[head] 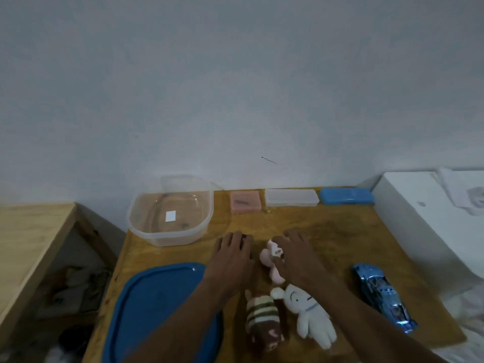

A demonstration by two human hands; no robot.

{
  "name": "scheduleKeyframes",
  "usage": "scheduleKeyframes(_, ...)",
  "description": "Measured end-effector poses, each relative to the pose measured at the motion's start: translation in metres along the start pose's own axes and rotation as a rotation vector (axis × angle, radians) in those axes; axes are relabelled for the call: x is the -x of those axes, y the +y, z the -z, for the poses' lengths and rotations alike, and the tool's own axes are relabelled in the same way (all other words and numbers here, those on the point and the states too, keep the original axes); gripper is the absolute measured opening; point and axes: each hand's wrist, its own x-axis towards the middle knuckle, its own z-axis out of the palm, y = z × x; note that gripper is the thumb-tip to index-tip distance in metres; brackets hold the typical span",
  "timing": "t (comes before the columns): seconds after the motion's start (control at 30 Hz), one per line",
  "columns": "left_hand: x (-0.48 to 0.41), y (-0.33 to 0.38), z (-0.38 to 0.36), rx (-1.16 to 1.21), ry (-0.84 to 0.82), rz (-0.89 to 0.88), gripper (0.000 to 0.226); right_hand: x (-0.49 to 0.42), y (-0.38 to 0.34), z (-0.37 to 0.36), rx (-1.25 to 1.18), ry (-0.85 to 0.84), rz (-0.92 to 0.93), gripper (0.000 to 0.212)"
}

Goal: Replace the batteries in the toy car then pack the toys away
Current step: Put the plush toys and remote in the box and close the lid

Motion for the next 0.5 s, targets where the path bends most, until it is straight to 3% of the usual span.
scheduleKeyframes(0.2, -0.028, 0.026, -0.023, -0.027, -0.058, 0.108, 0.049, -0.011, 0.041, -0.010, 0.019, -0.200, 0.128, 0.061)
scheduleKeyframes(0.5, -0.052, 0.035, -0.039, 0.106, -0.166, 0.327, 0.056, -0.033, 0.057, -0.031, -0.031, -0.348, 0.198, 0.072)
